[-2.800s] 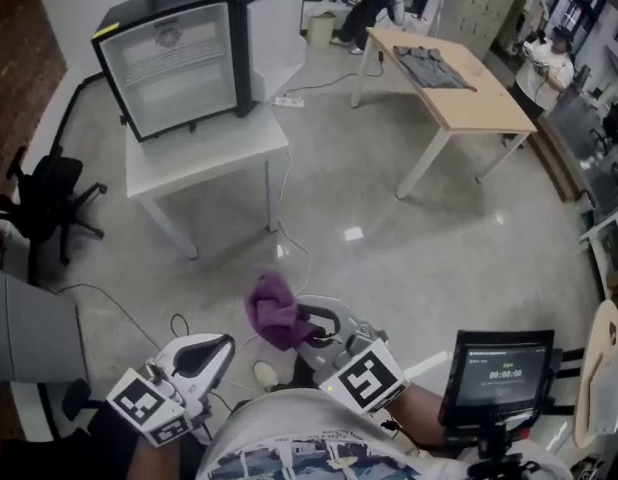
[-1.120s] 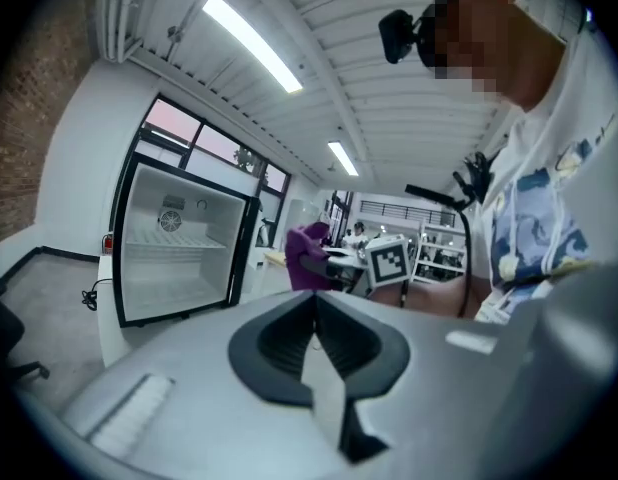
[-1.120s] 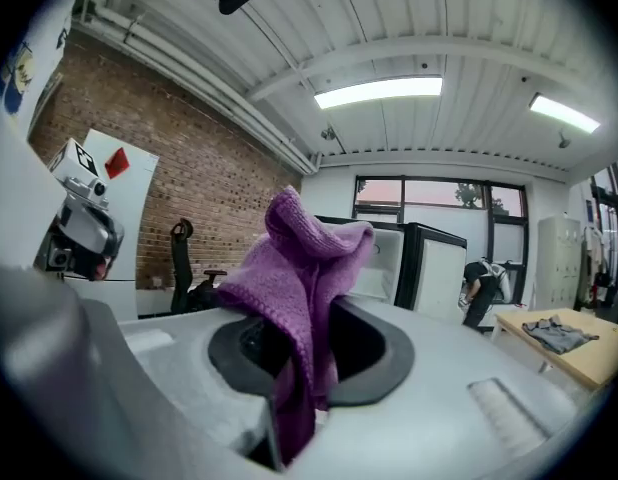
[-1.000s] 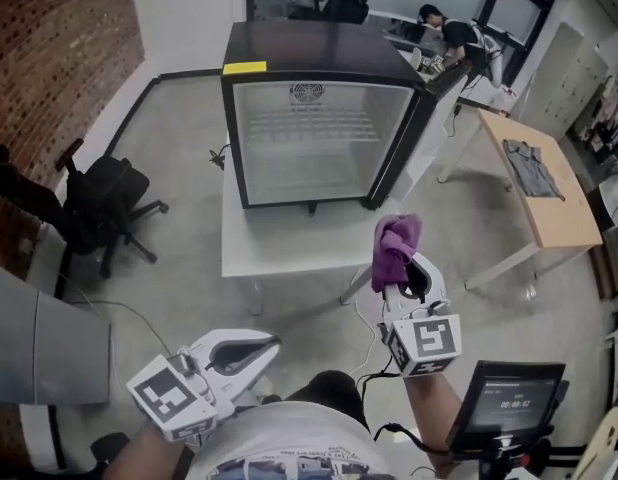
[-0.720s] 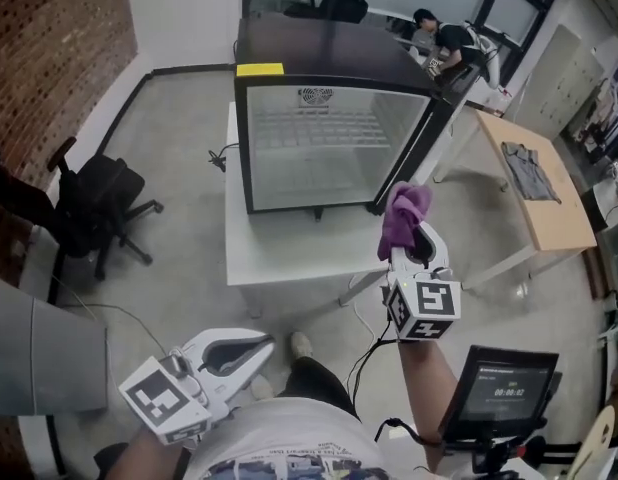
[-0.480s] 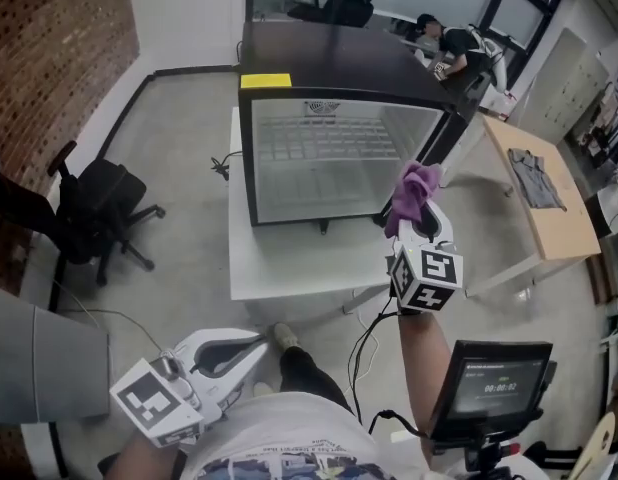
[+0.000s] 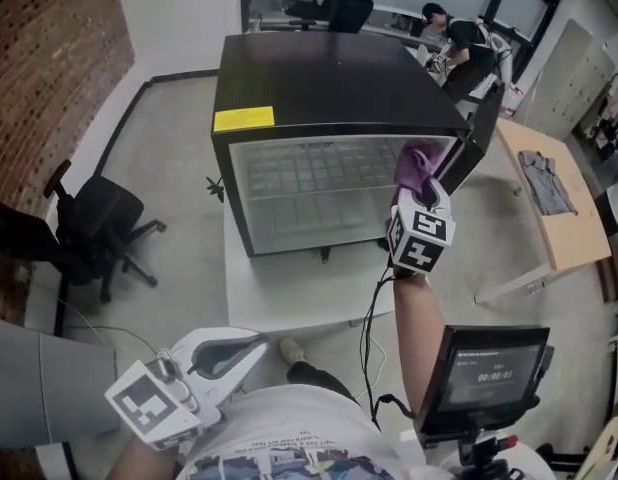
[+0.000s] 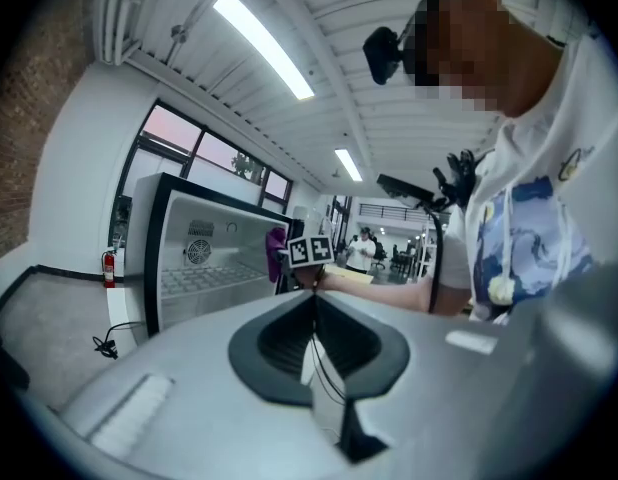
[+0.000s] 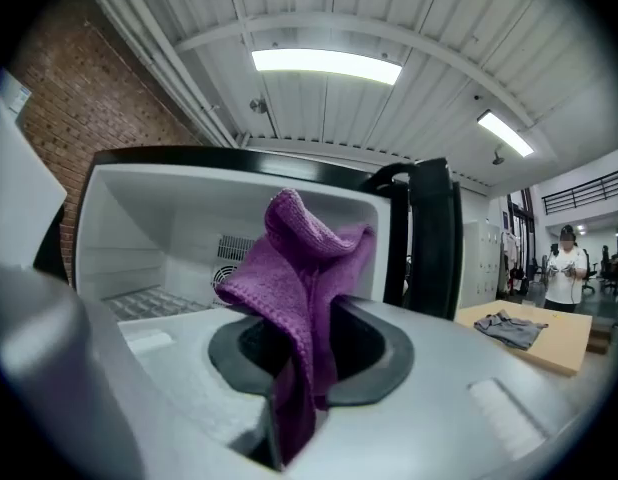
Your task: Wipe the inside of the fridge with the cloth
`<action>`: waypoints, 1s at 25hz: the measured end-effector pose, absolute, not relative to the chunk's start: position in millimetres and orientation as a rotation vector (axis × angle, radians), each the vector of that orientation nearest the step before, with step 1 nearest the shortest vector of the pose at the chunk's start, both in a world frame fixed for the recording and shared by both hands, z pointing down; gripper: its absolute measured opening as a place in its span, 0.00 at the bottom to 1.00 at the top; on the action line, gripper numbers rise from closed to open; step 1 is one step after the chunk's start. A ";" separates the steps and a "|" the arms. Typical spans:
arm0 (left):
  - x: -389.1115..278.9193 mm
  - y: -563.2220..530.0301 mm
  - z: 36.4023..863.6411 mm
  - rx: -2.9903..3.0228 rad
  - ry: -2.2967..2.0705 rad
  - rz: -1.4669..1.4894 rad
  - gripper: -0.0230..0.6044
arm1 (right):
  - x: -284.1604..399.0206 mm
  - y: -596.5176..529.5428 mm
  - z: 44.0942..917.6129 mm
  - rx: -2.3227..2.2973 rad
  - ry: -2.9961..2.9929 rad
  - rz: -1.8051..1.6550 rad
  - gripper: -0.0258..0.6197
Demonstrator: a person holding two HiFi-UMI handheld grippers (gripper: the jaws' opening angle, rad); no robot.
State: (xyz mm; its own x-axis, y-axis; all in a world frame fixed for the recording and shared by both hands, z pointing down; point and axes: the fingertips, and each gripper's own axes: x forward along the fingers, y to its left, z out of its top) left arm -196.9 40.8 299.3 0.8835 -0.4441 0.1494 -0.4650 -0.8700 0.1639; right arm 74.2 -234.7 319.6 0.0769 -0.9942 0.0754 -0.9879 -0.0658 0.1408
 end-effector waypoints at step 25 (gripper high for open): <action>-169.8 -13.9 285.8 2.810 -0.614 0.150 0.05 | 59.2 -330.7 318.2 2.120 -2.081 -0.010 0.16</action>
